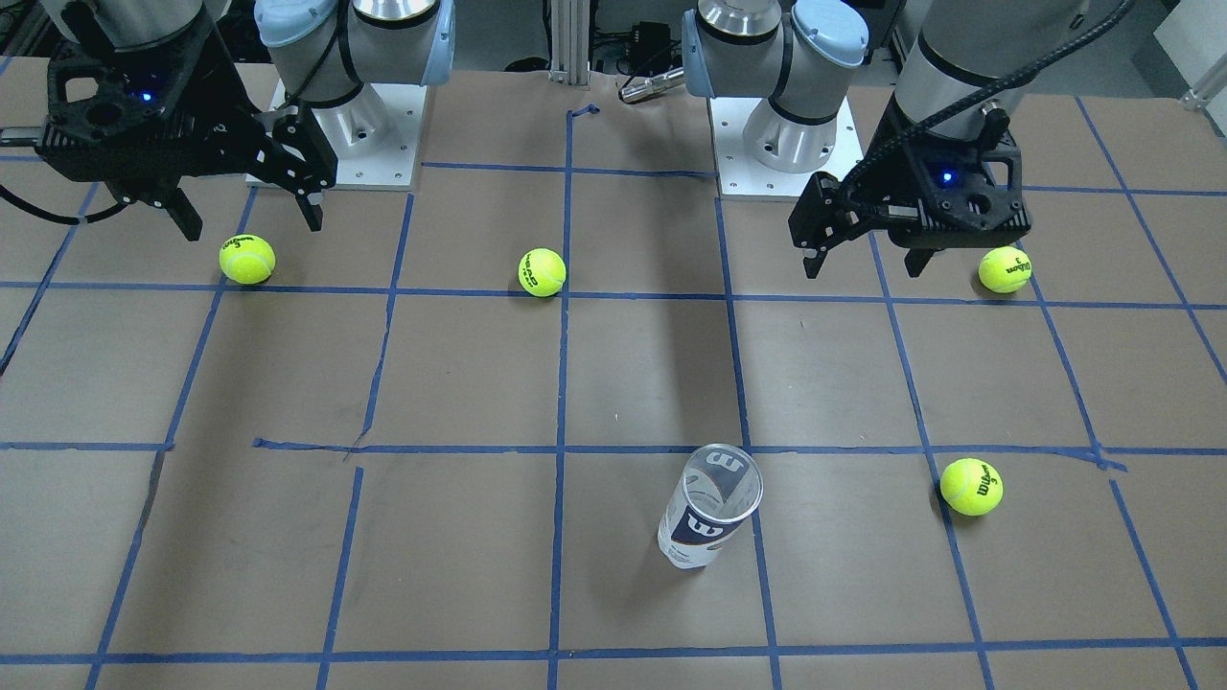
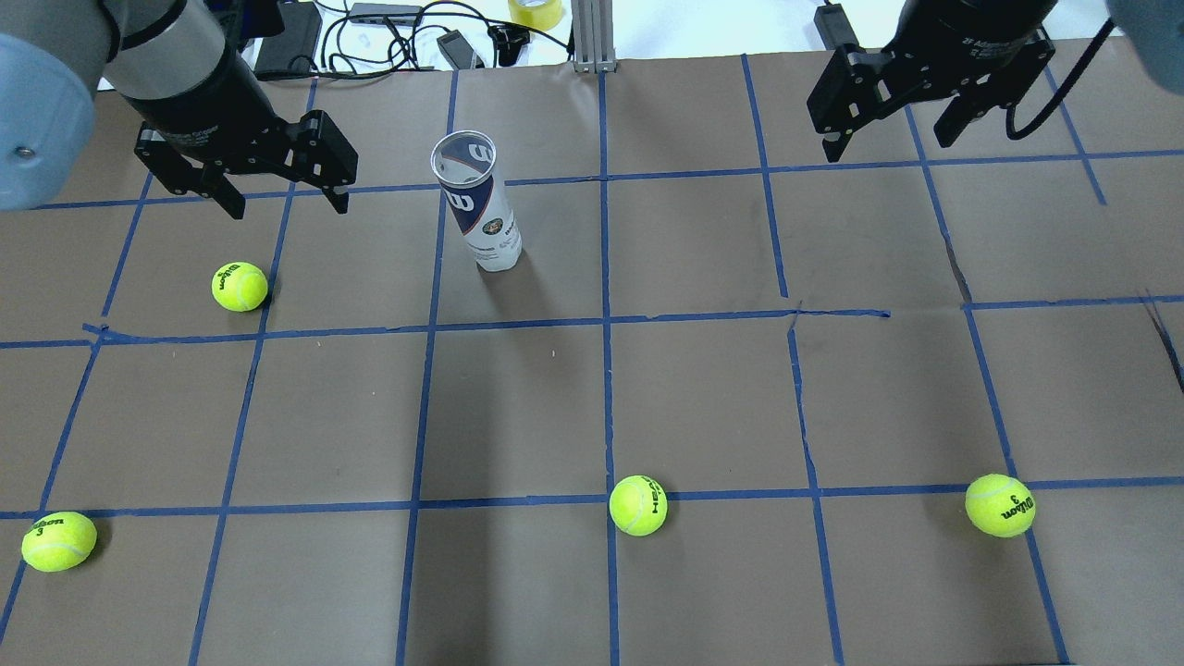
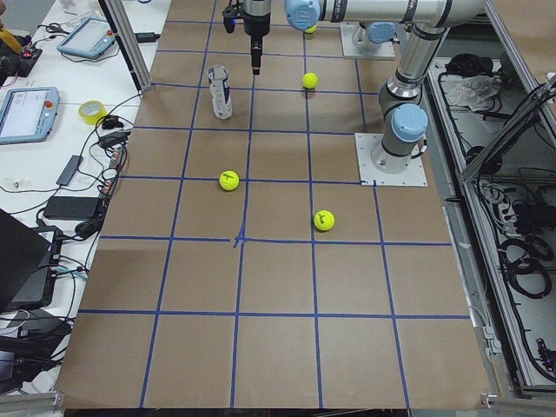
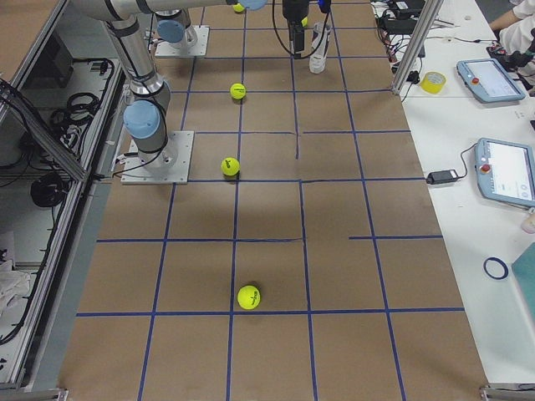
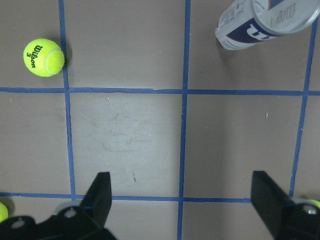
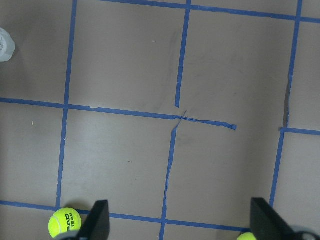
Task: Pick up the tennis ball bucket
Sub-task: 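Hold the upright can raised in the left gripper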
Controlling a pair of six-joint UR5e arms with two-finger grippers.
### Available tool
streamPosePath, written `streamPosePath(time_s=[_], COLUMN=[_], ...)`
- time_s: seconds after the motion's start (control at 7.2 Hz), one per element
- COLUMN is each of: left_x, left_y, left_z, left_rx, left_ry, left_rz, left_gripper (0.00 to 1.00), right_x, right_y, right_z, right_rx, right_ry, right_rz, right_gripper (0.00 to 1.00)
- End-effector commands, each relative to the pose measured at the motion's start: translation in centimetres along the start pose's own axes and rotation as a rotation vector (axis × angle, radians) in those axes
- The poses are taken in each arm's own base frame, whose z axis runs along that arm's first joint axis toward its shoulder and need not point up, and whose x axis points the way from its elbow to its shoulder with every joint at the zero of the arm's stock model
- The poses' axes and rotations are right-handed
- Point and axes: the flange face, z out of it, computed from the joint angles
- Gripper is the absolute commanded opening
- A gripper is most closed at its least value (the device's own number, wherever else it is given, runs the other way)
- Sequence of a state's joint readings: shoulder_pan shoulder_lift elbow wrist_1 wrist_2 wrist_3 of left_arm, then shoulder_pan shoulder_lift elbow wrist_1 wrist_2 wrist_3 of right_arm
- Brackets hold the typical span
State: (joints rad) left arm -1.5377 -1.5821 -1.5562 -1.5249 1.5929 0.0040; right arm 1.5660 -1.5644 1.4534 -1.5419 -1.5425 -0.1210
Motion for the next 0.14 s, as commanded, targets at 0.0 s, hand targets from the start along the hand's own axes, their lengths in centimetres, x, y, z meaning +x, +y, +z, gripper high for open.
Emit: streamPosePath(time_s=[0.0], left_x=[-0.03], left_y=[0.06], left_z=[-0.07], left_rx=[0.001], left_ry=[0.001], left_rz=[0.0], left_gripper=[1.0], right_x=[-0.02], right_y=[0.02], right_z=[0.03], right_rx=[-0.001], right_ry=[-0.001], right_rz=[0.0], right_gripper=[1.0])
